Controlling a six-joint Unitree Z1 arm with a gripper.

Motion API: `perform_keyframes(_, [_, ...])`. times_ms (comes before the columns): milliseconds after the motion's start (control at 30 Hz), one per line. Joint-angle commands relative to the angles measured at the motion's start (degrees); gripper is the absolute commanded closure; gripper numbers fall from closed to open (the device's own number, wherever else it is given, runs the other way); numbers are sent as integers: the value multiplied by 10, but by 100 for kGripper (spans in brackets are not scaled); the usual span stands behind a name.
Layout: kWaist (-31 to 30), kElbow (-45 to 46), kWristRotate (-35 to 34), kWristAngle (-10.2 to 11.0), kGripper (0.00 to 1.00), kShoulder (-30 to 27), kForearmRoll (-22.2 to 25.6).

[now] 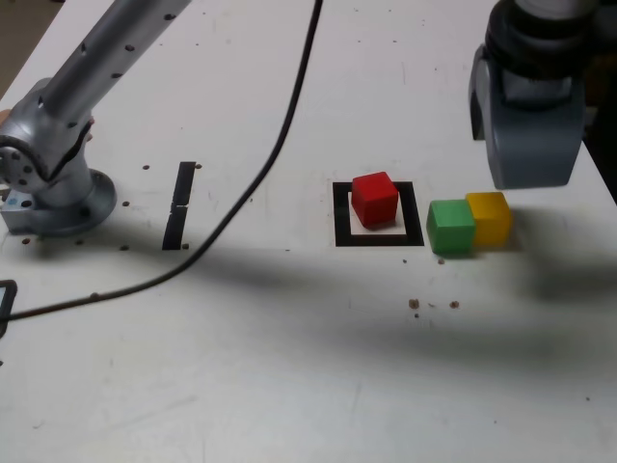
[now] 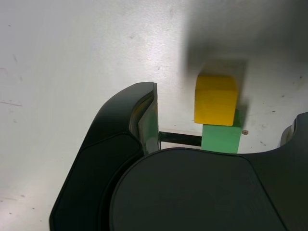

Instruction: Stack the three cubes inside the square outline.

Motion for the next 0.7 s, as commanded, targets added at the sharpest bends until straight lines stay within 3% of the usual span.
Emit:
perform_keyframes(0, [-2,6,-5,-2,0,-1,-7])
perform_keyframes(667, [-10,67,-38,-2,0,-7,-86])
